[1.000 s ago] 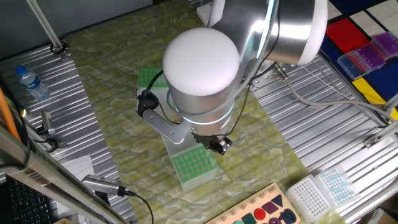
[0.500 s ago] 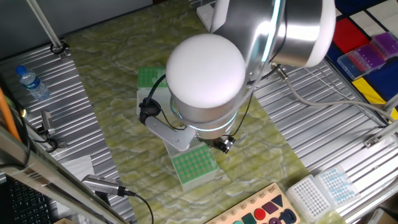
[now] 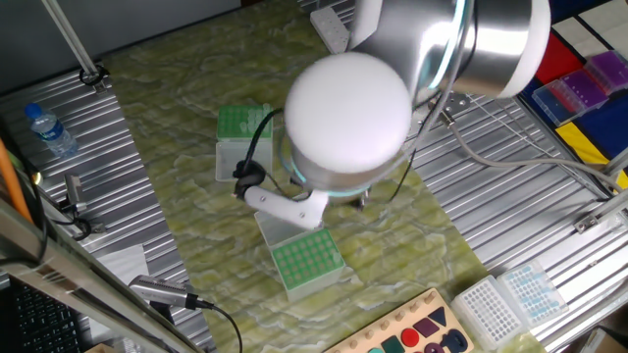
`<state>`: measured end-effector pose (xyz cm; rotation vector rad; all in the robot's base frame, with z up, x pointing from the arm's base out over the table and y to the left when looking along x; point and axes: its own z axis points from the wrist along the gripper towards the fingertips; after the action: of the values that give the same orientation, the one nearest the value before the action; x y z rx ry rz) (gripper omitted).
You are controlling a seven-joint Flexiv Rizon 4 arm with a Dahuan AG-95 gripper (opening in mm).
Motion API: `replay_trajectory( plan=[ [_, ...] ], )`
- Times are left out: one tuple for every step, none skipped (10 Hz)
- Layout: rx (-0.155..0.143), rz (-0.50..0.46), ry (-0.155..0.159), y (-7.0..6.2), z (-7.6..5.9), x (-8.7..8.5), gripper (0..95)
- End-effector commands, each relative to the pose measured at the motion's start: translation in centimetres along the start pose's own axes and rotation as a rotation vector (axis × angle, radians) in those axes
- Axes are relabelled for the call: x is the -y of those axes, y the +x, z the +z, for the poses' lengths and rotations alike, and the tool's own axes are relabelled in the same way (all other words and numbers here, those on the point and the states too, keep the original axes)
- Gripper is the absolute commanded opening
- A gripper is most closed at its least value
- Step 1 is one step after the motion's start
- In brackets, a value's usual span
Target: Transfer all large pipette tips from one holder to another
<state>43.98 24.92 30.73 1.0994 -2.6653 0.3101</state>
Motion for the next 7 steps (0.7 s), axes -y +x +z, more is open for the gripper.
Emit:
replay_trajectory(
  plan=[
    [0.002, -0.126, 0.082, 4.36, 2.79, 1.68, 0.0],
    [0.007, -0.156, 0.094, 4.29, 3.23, 1.89, 0.0],
    [0.016, -0.176, 0.097, 4.02, 3.46, 2.04, 0.0],
    [0.03, -0.189, 0.093, 3.62, 3.56, 2.08, 0.0],
    [0.032, -0.194, 0.094, 3.62, 3.56, 2.08, 0.0],
    [0.045, -0.185, 0.092, 3.62, 3.56, 2.08, 0.0],
    [0.058, -0.147, 0.089, 3.62, 3.56, 2.08, 0.0]
  ],
)
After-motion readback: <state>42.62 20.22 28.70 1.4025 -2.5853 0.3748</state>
